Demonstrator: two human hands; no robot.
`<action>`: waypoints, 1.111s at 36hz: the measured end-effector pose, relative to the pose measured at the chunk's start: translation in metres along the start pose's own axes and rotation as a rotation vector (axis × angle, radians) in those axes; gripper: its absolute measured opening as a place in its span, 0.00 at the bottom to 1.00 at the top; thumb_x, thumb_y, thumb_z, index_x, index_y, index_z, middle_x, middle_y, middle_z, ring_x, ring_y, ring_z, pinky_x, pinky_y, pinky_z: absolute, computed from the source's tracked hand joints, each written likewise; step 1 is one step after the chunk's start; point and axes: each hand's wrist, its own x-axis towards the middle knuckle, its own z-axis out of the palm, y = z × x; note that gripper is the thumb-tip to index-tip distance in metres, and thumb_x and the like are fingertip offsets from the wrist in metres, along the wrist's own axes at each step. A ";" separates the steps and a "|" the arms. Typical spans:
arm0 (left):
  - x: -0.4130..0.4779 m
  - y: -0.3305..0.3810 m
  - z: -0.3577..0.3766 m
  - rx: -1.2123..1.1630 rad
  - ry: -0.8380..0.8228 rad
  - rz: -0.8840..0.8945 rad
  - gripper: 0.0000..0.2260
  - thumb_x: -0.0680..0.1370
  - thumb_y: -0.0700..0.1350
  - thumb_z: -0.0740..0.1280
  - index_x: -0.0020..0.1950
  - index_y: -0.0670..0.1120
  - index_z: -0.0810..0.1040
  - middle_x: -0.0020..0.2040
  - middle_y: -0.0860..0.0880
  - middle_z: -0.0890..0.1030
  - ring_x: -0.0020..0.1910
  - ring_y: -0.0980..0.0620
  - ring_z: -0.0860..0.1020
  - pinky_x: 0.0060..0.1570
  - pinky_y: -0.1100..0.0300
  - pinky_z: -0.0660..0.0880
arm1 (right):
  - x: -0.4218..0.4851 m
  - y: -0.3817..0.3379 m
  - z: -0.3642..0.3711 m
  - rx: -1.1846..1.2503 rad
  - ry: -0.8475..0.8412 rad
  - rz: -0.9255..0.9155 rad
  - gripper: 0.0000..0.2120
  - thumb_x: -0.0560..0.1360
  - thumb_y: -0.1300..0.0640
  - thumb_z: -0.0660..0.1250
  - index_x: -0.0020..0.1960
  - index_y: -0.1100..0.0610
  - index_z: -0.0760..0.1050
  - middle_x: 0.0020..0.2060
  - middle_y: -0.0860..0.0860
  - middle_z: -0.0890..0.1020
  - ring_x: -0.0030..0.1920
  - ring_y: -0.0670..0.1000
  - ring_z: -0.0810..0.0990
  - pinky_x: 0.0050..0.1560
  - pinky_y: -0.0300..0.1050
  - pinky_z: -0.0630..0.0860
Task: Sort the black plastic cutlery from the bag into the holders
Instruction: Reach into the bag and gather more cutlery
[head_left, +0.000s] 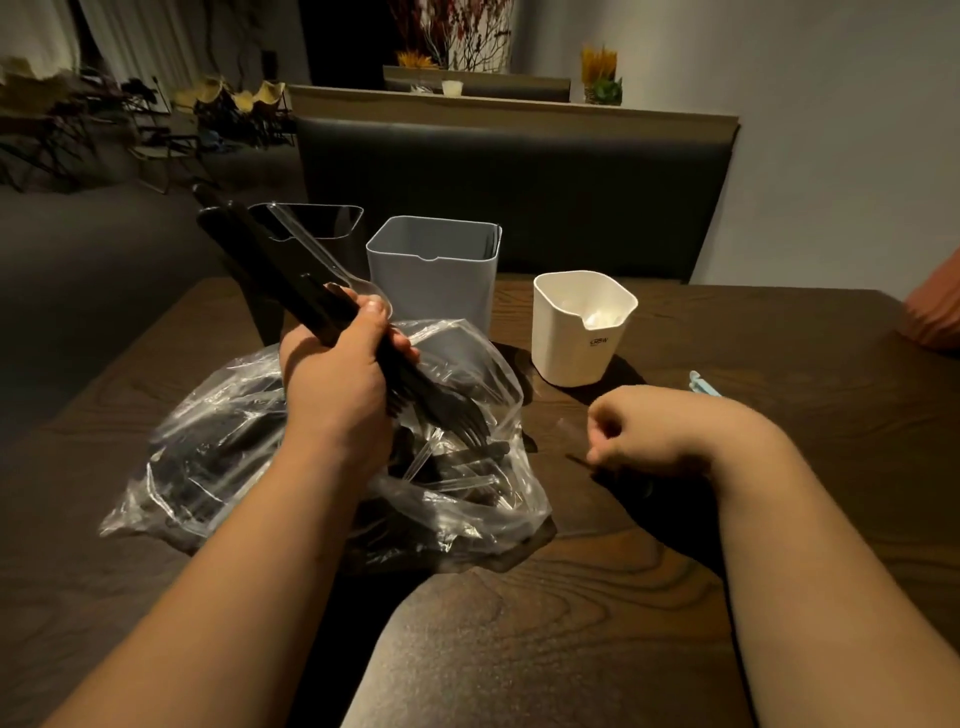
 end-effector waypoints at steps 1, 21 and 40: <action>0.001 -0.001 -0.001 0.022 -0.011 -0.004 0.03 0.82 0.37 0.66 0.49 0.43 0.74 0.34 0.51 0.77 0.32 0.56 0.76 0.39 0.57 0.78 | -0.002 0.003 -0.003 0.044 0.063 -0.010 0.05 0.79 0.55 0.67 0.45 0.53 0.76 0.45 0.52 0.83 0.46 0.51 0.81 0.48 0.47 0.79; 0.008 -0.001 -0.008 0.175 -0.136 0.004 0.06 0.80 0.35 0.67 0.50 0.45 0.73 0.38 0.50 0.78 0.32 0.53 0.77 0.37 0.54 0.77 | 0.042 0.004 -0.070 0.321 0.952 0.049 0.05 0.75 0.59 0.75 0.50 0.54 0.81 0.46 0.51 0.80 0.49 0.50 0.77 0.46 0.45 0.74; 0.003 0.001 -0.005 0.130 -0.137 -0.029 0.07 0.79 0.34 0.67 0.49 0.45 0.73 0.37 0.51 0.78 0.33 0.53 0.77 0.38 0.54 0.78 | 0.072 0.004 -0.054 -0.221 0.812 0.138 0.19 0.84 0.46 0.55 0.66 0.53 0.77 0.54 0.55 0.76 0.56 0.58 0.69 0.55 0.55 0.68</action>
